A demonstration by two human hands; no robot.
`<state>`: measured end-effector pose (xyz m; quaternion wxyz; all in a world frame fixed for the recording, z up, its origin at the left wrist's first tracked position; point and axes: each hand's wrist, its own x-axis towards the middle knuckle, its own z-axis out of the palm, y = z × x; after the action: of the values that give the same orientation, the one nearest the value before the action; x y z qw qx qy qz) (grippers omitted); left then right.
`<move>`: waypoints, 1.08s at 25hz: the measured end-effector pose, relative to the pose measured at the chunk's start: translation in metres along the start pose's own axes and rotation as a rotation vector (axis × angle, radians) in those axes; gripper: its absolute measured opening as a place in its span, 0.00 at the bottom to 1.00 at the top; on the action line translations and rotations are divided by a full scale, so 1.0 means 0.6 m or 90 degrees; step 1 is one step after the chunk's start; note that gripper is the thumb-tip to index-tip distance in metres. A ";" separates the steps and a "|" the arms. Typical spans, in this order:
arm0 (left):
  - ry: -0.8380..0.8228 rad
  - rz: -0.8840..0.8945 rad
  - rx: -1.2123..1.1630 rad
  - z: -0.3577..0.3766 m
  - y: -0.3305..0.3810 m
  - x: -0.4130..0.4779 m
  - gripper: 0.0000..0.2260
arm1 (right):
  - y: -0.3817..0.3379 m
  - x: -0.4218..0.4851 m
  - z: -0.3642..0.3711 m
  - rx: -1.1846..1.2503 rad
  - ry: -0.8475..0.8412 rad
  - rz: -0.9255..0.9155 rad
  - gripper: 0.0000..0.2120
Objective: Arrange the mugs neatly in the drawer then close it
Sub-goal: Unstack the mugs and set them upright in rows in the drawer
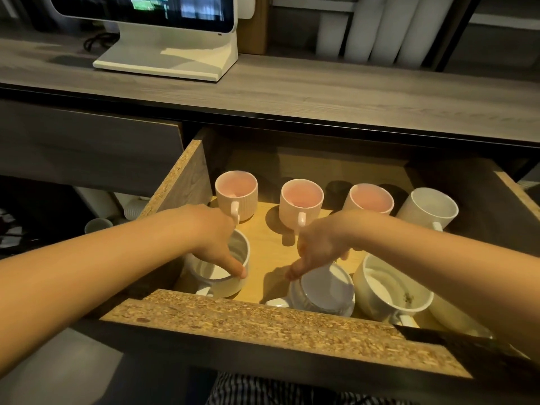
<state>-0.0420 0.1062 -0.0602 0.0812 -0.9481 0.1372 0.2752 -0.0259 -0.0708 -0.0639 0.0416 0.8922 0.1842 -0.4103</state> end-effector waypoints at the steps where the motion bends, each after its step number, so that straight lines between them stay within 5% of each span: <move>1: 0.015 0.009 0.022 -0.002 0.007 0.001 0.31 | -0.002 -0.001 0.009 -0.009 -0.013 0.014 0.23; 7: 0.094 0.119 0.071 -0.005 0.061 0.005 0.20 | -0.022 -0.007 0.039 -0.086 0.044 0.001 0.26; 10: 0.017 0.136 0.013 -0.017 0.060 0.004 0.21 | -0.004 -0.024 0.032 -0.031 0.083 -0.013 0.26; 12: -0.045 0.150 -0.062 -0.028 0.048 0.001 0.21 | 0.020 -0.034 0.021 0.022 0.141 -0.020 0.26; 15: -0.002 0.167 -0.189 -0.038 0.043 0.000 0.21 | 0.053 -0.048 0.001 0.090 0.289 -0.023 0.26; 22: -0.064 -0.005 -0.620 -0.068 0.067 0.014 0.24 | 0.086 -0.085 -0.009 0.213 0.513 -0.047 0.32; 27: 0.093 -0.032 -0.701 -0.077 0.090 0.018 0.18 | 0.093 -0.077 0.010 0.276 0.543 -0.078 0.37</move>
<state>-0.0268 0.0422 -0.0317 -0.4296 -0.8700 -0.0446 0.2377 -0.0374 -0.1374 -0.0377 -0.2488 0.9565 0.1476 -0.0381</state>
